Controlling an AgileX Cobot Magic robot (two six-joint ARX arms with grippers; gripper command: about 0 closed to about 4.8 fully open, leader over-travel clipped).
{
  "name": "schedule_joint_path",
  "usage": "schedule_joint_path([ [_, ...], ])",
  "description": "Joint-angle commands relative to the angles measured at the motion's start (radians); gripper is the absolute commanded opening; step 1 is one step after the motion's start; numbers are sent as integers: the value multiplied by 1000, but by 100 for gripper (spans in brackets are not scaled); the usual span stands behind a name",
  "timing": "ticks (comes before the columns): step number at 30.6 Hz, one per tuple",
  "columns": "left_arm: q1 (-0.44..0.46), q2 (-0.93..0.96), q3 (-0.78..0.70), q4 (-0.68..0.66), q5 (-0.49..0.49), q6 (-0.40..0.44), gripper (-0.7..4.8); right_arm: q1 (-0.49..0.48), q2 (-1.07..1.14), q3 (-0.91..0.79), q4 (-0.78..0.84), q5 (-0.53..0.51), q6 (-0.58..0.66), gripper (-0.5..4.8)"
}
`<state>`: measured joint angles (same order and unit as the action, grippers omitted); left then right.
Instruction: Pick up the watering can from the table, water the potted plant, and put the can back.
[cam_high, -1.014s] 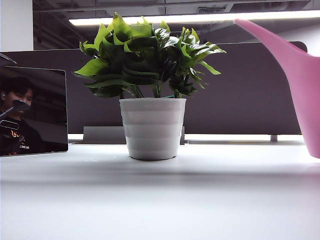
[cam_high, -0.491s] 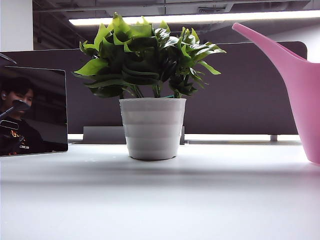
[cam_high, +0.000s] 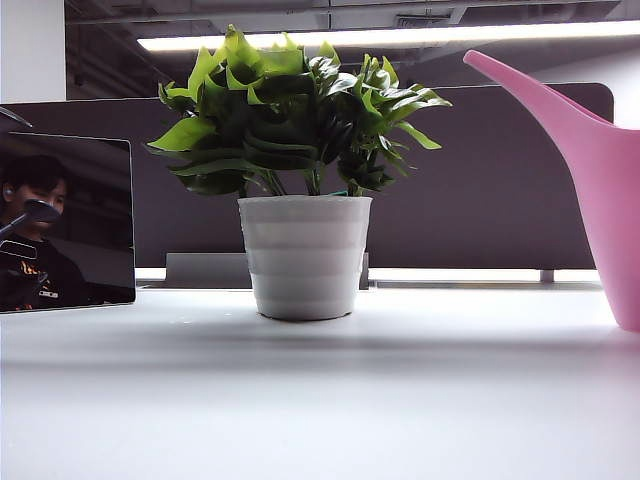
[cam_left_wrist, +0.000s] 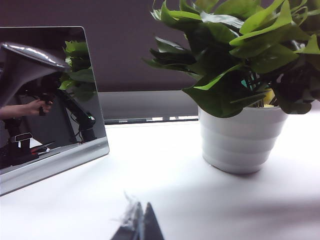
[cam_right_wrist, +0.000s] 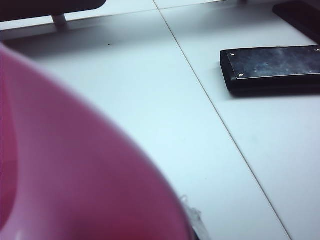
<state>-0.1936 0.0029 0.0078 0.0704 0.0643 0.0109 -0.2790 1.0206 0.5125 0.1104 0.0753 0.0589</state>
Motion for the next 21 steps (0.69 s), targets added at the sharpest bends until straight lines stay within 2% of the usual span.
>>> schedule_joint_path([
  [1, 1, 1, 1, 13, 3, 8, -5, 1, -10, 9, 74, -10, 23, -6],
  [6, 1, 1, 1, 13, 3, 8, -5, 2, -10, 9, 69, -19, 23, -2],
  [10, 1, 1, 1, 13, 3, 8, -5, 2, -10, 9, 53, -30, 23, 60],
  [18, 1, 1, 1, 13, 3, 8, -5, 2, -10, 9, 48, -30, 23, 69],
  [21, 1, 1, 1, 13, 3, 8, -5, 2, -10, 9, 45, -30, 23, 125],
])
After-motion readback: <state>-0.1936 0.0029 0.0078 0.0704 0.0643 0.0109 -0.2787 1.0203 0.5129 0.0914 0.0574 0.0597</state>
